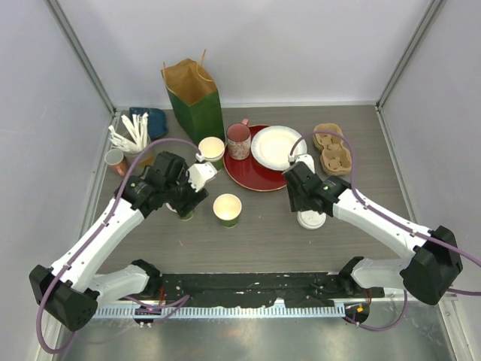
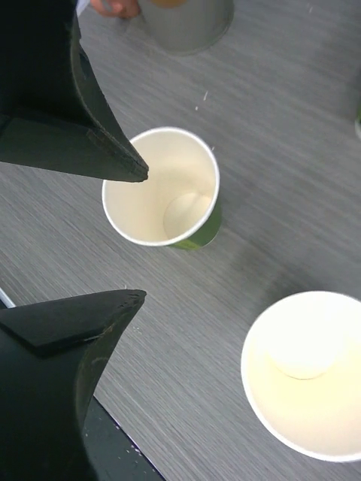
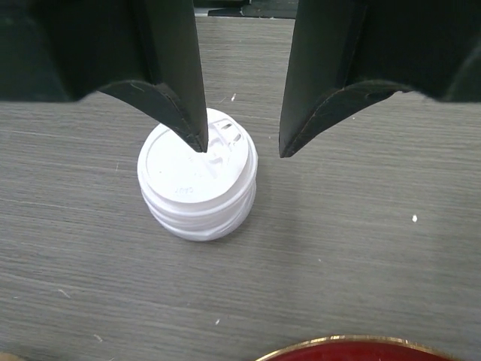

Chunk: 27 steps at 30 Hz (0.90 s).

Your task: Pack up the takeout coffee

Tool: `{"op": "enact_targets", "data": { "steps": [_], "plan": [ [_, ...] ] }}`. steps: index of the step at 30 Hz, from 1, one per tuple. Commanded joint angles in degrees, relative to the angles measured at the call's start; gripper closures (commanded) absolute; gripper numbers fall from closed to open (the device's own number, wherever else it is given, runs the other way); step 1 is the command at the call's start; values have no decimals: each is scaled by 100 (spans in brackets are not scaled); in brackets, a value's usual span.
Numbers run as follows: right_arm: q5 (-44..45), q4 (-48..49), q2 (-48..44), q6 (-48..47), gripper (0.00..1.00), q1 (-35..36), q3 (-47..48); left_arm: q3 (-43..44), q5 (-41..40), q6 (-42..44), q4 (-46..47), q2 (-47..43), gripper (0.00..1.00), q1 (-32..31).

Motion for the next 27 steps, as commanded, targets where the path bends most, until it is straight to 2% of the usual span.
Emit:
{"op": "enact_targets", "data": {
  "steps": [1,5,7,15,21,27],
  "plan": [
    [669,360,167,417,52,386,-158,638,36,-240,-338,-83,37,27],
    [1003,263,519,706,52,650,-202,788,72,-258,-303,-4,36,27],
    [1135,202,607,786,56,685,-237,779,107,-258,-285,14,36,27],
    [969,500,800,760,55,686,-537,770,194,-196,-312,31,36,27],
    [1039,535,1038,769,67,694,-475,832,282,-153,-391,14,35,27],
    [1126,377,1029,927,67,694,-484,884,344,-126,-452,5,35,27]
  ]
}}
